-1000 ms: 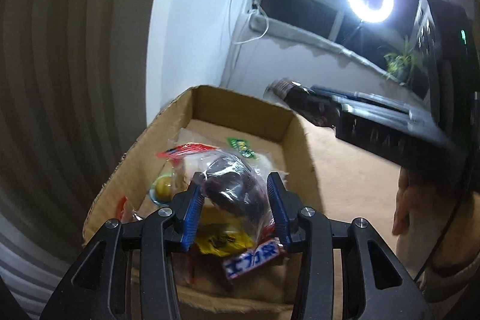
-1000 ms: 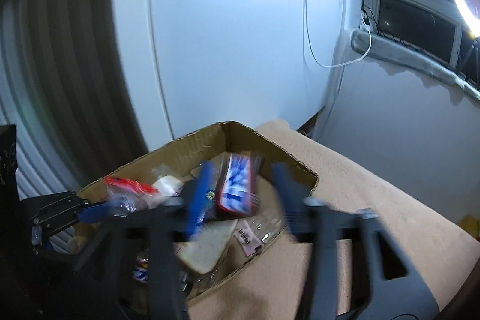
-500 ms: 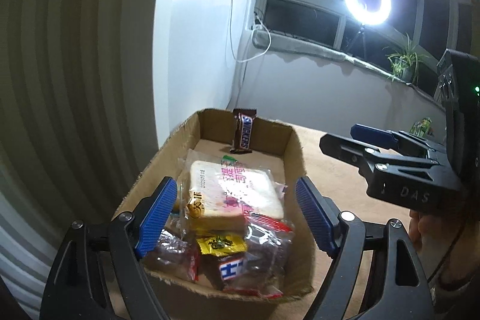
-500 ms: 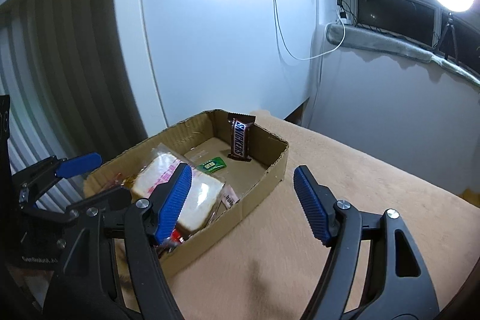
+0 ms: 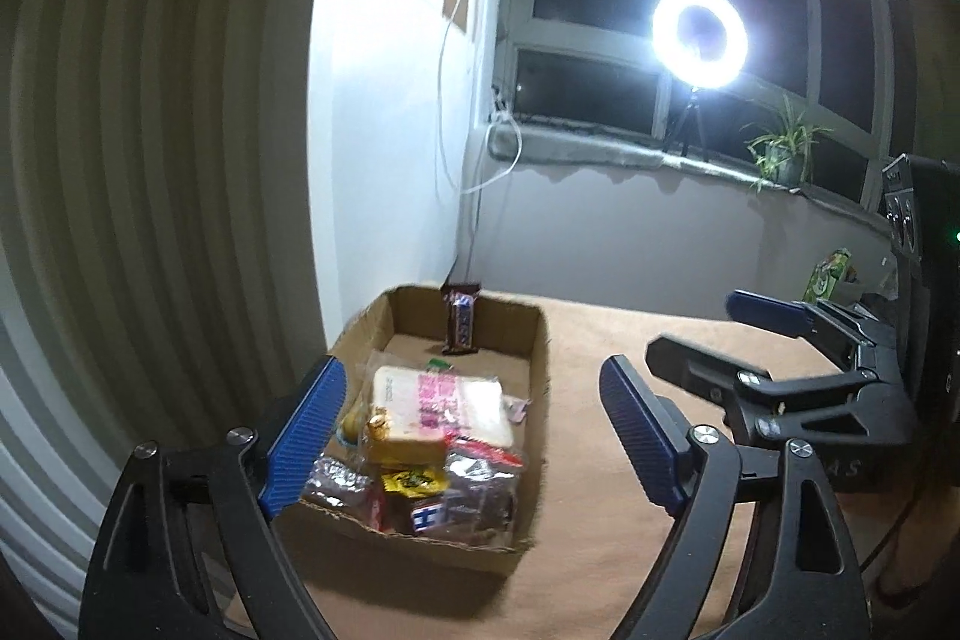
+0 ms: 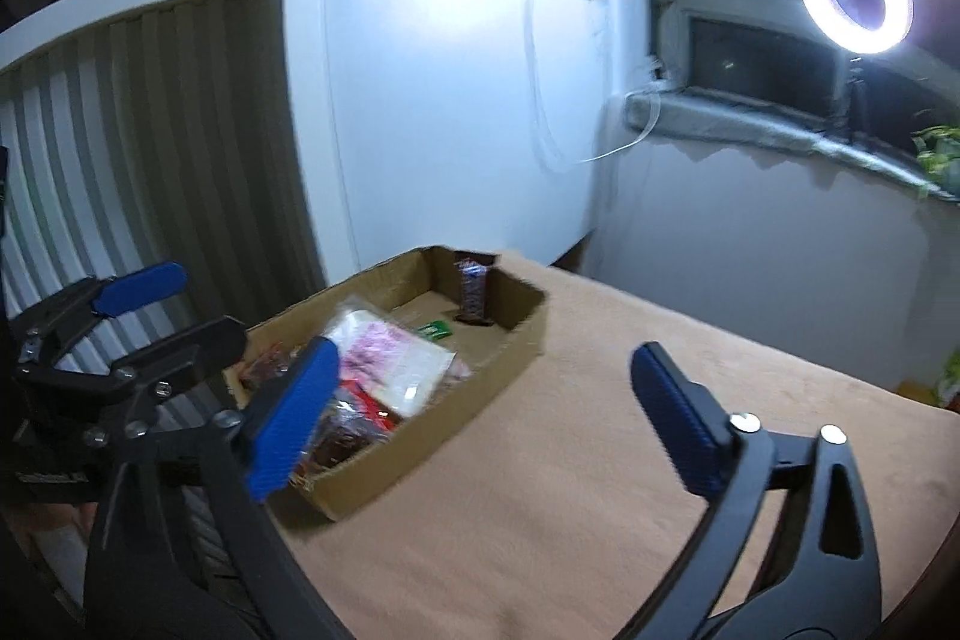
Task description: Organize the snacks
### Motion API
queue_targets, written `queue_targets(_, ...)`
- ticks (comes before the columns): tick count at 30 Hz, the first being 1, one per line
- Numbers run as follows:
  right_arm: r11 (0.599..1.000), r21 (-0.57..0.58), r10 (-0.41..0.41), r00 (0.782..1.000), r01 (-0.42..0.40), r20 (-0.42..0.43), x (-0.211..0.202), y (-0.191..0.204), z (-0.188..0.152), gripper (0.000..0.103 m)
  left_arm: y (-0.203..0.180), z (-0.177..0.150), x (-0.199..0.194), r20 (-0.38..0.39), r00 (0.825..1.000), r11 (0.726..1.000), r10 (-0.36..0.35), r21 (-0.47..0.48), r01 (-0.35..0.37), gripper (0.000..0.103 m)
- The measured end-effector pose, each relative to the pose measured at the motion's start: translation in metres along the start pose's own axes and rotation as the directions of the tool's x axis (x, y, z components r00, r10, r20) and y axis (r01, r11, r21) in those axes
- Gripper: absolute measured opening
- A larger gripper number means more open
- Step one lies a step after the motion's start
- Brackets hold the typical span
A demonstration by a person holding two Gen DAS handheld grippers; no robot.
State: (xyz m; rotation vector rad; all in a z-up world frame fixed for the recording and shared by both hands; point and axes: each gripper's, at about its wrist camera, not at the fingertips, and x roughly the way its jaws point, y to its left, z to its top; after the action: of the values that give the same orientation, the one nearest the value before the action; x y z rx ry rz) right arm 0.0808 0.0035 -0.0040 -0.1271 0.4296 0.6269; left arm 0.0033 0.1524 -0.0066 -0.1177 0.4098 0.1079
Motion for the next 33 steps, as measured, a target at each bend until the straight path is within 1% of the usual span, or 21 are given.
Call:
queue_targets(1, 1.0, 0.004, -0.025, 1.0, 0.025, -0.002, -0.005, -0.004, -0.002, 0.103, -0.004, 0.001, -0.004, 0.01, 1.0, 1.0, -0.002, 0.008, 0.002, 0.092)
queue_targets(2, 0.998, 0.009, -0.057, 0.998, 0.057, -0.007, -0.01, -0.008, -0.005, 0.103, -0.007, 0.003, -0.006, 0.019, 1.0, 1.0, -0.002, 0.014, 0.001, 0.1)
queue_targets(3, 0.996, 0.014, -0.082, 0.997, 0.083, -0.012, -0.014, -0.012, -0.008, 0.103, -0.011, 0.003, -0.008, 0.026, 1.0, 1.0, -0.007, 0.019, 0.007, 0.102)
queue_targets(4, 0.994, 0.018, -0.109, 0.994, 0.11, -0.016, -0.019, -0.016, -0.011, 0.103, -0.015, 0.004, -0.009, 0.026, 1.0, 1.0, -0.018, 0.026, 0.018, 0.103)
queue_targets(6, 0.986, 0.038, -0.16, 0.987, 0.16, -0.013, -0.032, -0.028, -0.018, 0.103, -0.024, 0.005, -0.006, -0.008, 0.999, 0.999, -0.037, 0.036, 0.038, 0.103)
queue_targets(8, 0.973, 0.06, -0.22, 0.975, 0.221, -0.015, -0.045, -0.042, -0.026, 0.103, -0.034, 0.005, -0.004, -0.03, 0.998, 0.998, -0.055, 0.04, 0.056, 0.103)
queue_targets(10, 0.952, 0.078, -0.294, 0.955, 0.296, -0.032, -0.057, -0.058, -0.035, 0.103, -0.043, 0.004, -0.002, -0.037, 0.996, 0.996, -0.081, 0.042, 0.083, 0.103)
queue_targets(11, 0.945, 0.089, -0.311, 0.95, 0.314, -0.039, -0.061, -0.065, -0.039, 0.103, -0.046, 0.002, -0.003, -0.038, 0.996, 0.996, -0.079, 0.041, 0.081, 0.103)
queue_targets(13, 0.937, 0.119, -0.325, 0.944, 0.329, -0.053, -0.073, -0.081, -0.051, 0.103, -0.056, -0.004, 0.001, -0.039, 0.997, 0.997, -0.065, 0.042, 0.066, 0.103)
queue_targets(15, 0.925, 0.136, -0.347, 0.935, 0.354, -0.07, -0.083, -0.094, -0.062, 0.103, -0.07, -0.015, 0.011, -0.076, 0.994, 0.996, -0.076, 0.044, 0.079, 0.103)
queue_targets(16, 0.921, 0.141, -0.355, 0.931, 0.363, -0.078, -0.087, -0.1, -0.066, 0.103, -0.076, -0.019, 0.013, -0.097, 0.991, 0.994, -0.095, 0.041, 0.1, 0.103)
queue_targets(17, 0.915, 0.149, -0.366, 0.927, 0.375, -0.087, -0.092, -0.106, -0.072, 0.103, -0.086, -0.027, 0.017, -0.131, 0.983, 0.99, -0.132, 0.034, 0.137, 0.103)
queue_targets(18, 0.908, 0.158, -0.376, 0.922, 0.387, -0.095, -0.096, -0.113, -0.076, 0.103, -0.094, -0.032, 0.02, -0.157, 0.976, 0.987, -0.153, 0.031, 0.16, 0.103)
queue_targets(19, 0.904, 0.167, -0.383, 0.918, 0.395, -0.099, -0.1, -0.118, -0.079, 0.103, -0.105, -0.038, 0.024, -0.185, 0.969, 0.984, -0.164, 0.036, 0.173, 0.103)
queue_targets(21, 0.895, 0.186, -0.395, 0.914, 0.406, -0.097, -0.11, -0.127, -0.084, 0.103, -0.122, -0.045, 0.028, -0.203, 0.967, 0.984, -0.153, 0.063, 0.168, 0.103)
queue_targets(23, 0.889, 0.2, -0.402, 0.912, 0.411, -0.086, -0.121, -0.135, -0.087, 0.103, -0.137, -0.047, 0.027, -0.203, 0.967, 0.98, -0.152, 0.098, 0.174, 0.103)
queue_targets(26, 0.885, 0.212, -0.41, 0.91, 0.414, -0.066, -0.133, -0.14, -0.087, 0.103, -0.149, -0.042, 0.024, -0.192, 0.967, 0.975, -0.169, 0.11, 0.192, 0.103)
queue_targets(30, 0.884, 0.226, -0.409, 0.911, 0.41, -0.051, -0.142, -0.147, -0.088, 0.103, -0.158, -0.03, 0.021, -0.171, 0.974, 0.978, -0.146, 0.124, 0.169, 0.103)
queue_targets(33, 0.881, 0.238, -0.409, 0.911, 0.409, -0.052, -0.146, -0.151, -0.09, 0.103, -0.164, -0.024, 0.015, -0.152, 0.977, 0.977, -0.151, 0.128, 0.17, 0.103)
